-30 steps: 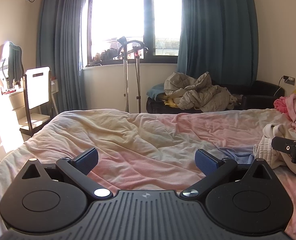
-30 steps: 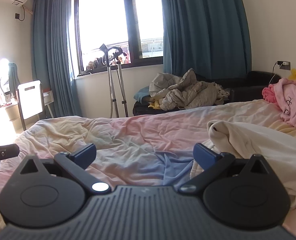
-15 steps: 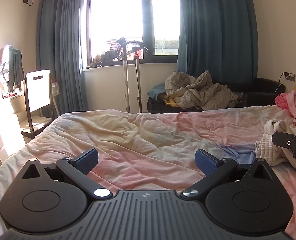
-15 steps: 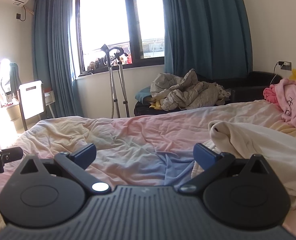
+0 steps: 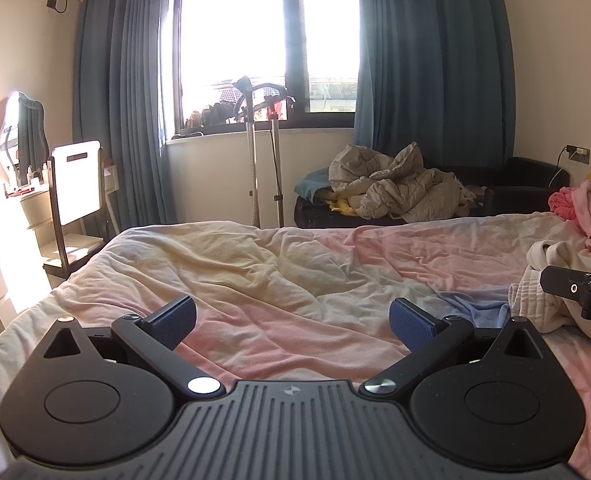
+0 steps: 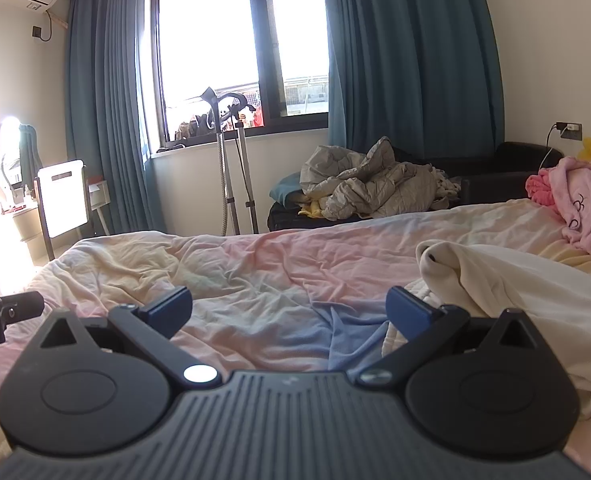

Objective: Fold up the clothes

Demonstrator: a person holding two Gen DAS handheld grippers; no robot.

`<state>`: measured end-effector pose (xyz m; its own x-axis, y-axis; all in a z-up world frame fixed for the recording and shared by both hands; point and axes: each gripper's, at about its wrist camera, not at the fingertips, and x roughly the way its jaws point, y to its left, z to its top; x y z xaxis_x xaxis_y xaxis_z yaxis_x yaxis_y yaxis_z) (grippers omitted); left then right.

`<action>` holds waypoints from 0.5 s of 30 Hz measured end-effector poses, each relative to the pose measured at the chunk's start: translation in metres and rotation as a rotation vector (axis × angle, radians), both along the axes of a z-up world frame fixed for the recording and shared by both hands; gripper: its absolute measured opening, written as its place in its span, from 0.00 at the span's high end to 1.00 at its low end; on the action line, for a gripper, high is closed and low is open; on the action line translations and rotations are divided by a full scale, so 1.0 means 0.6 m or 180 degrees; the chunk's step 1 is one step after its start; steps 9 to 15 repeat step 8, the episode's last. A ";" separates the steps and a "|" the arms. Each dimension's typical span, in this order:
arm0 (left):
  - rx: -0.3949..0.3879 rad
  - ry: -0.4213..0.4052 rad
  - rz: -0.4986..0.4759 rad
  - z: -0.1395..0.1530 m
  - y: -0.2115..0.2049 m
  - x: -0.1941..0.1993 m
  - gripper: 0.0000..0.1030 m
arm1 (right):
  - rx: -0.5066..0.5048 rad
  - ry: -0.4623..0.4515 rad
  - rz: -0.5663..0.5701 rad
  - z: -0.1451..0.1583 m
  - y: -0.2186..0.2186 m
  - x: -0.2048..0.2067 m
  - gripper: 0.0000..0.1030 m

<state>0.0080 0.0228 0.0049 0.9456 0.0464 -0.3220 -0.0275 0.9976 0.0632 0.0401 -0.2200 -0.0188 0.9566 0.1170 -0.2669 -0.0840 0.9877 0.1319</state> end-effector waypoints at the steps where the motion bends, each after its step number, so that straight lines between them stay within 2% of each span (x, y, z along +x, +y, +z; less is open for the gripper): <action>1: 0.0002 -0.0002 -0.0002 0.000 0.000 0.000 0.00 | 0.0002 0.0001 0.0001 0.000 0.000 0.000 0.00; 15: 0.0000 0.0004 -0.0028 0.000 0.001 0.000 0.00 | 0.0006 0.0004 0.0002 0.000 0.000 0.000 0.00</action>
